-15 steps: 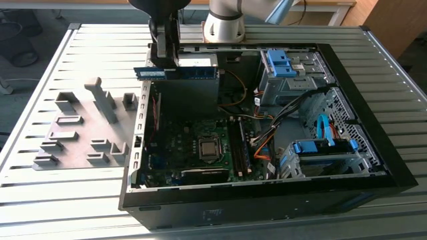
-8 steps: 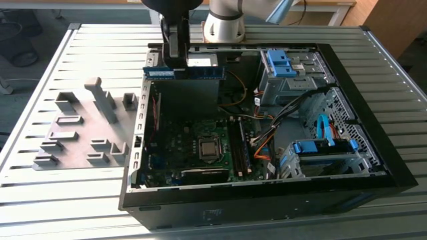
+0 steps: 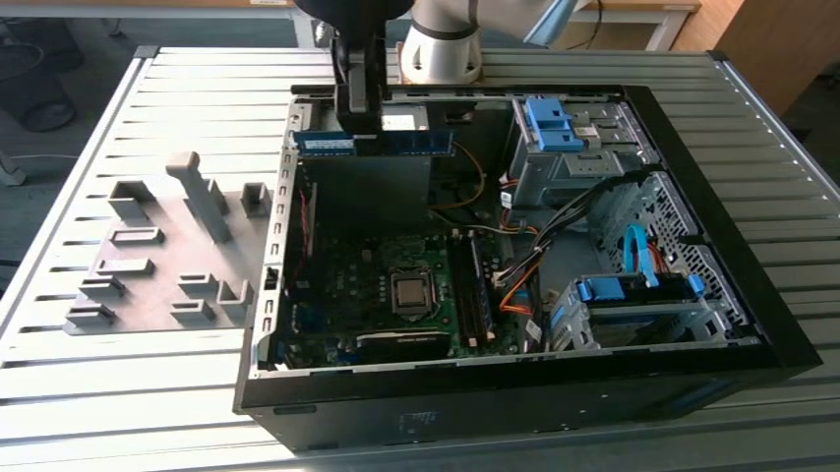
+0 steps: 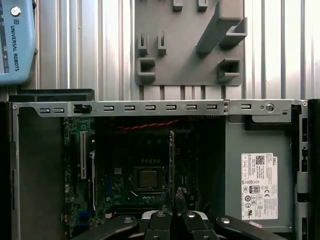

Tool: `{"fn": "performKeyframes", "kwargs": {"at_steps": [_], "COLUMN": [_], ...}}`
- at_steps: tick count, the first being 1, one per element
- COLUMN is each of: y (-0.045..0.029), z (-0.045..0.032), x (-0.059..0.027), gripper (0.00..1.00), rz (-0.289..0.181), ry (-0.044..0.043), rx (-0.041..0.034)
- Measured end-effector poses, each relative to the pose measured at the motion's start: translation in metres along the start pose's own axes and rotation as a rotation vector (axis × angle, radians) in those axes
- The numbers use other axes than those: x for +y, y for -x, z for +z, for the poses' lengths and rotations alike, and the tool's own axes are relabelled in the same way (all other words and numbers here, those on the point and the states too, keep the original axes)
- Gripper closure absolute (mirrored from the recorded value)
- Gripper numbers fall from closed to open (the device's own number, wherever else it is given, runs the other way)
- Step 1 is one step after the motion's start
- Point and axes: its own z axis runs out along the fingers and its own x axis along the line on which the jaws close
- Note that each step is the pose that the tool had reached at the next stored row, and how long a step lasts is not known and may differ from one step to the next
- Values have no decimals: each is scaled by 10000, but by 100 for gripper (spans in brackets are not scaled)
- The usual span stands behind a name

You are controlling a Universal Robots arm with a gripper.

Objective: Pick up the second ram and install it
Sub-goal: 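Pick up the second ram and move it above second insertion slot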

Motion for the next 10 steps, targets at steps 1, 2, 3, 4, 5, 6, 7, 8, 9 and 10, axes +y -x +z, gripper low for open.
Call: {"fn": "performKeyframes", "kwargs": {"at_steps": [1,2,3,4,5,6,7,8,9,10], "y": [1,1,1,2,2,3,4,4,5,6], "z": [0,0,0,1,1,1,0,1,1,1], "x": [-13,-28,-44,-61,-81,-104,-130,-157,-188,-221], "gripper": [86,86,86,86,86,86,86,86,86,86], "rz": [0,0,0,0,0,0,0,0,0,0], "ry": [0,0,0,0,0,0,0,0,0,0], "rx": [0,-1,0,-1,-1,-1,0,0,-1,-1]}}
